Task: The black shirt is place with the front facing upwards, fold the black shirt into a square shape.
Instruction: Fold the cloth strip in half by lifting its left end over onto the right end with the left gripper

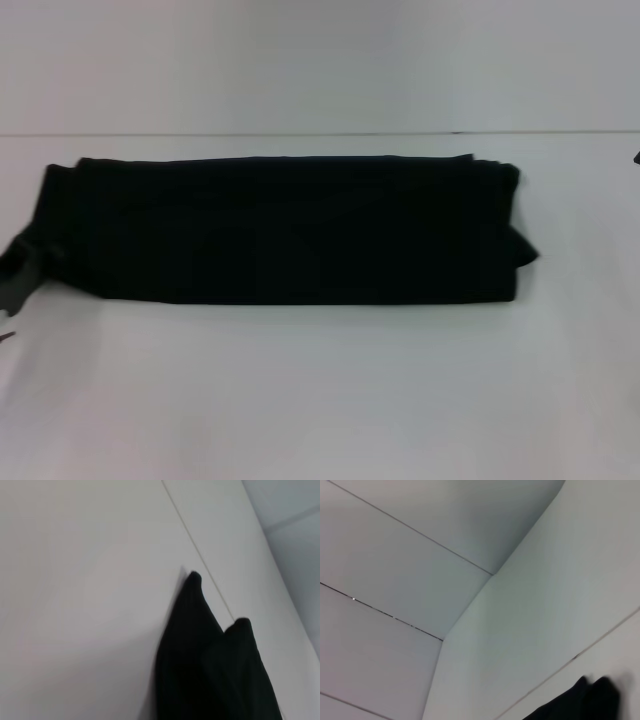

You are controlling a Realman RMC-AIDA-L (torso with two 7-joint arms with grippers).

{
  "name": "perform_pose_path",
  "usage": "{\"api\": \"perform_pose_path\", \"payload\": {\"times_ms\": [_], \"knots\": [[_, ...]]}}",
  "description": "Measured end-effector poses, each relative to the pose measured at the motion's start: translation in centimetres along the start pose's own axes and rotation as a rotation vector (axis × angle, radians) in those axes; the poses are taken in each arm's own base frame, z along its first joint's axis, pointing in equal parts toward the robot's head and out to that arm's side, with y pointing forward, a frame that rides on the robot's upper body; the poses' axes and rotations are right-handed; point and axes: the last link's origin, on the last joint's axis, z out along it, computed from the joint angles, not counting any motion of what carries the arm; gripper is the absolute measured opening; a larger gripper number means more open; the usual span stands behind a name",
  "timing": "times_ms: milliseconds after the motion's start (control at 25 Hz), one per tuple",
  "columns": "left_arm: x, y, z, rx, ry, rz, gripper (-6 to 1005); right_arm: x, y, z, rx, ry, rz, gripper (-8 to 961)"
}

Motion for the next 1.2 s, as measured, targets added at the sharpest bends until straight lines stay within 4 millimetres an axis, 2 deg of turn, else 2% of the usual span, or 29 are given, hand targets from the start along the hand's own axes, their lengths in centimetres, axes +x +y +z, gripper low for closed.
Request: {"api": "perform_pose_path", "payload": {"times_ms": [320, 520, 640, 720, 760, 1000, 1200], "knots": [[1.6, -1.1, -1.1, 0.017, 0.088, -0.039, 19, 0.2, -0.3, -0.3, 0.007, -0.009, 0.006, 606], [2.0, -0.8, -0.9, 0.02, 0.096, -0.037, 18, 0.2, -0.4, -0.4, 0.008, -0.01, 0.008, 606], [1.7, 0.3, -0.7, -0.03, 0.062, -0.02, 19, 0.3, -0.3, -0.3, 0.006, -0.006, 0.007, 606], [1.6, 2.4, -0.4, -0.114, 0.014, 0.02, 19, 0.4, -0.3, -0.3, 0.006, -0.003, 0.007, 606], [1.6, 2.4, -0.4, -0.114, 0.014, 0.02, 19, 0.4, -0.3, -0.2, 0.006, -0.002, 0.007, 606], [0.9, 9.6, 1.4, -0.316, -0.124, 0.147, 19, 0.5, -0.2, 0.0, 0.002, 0.002, 0.006, 607], [-1.6, 15.5, 3.6, -0.422, -0.219, 0.265, 21, 0.6, -0.1, 0.1, -0.004, 0.006, 0.009, 607]]}}
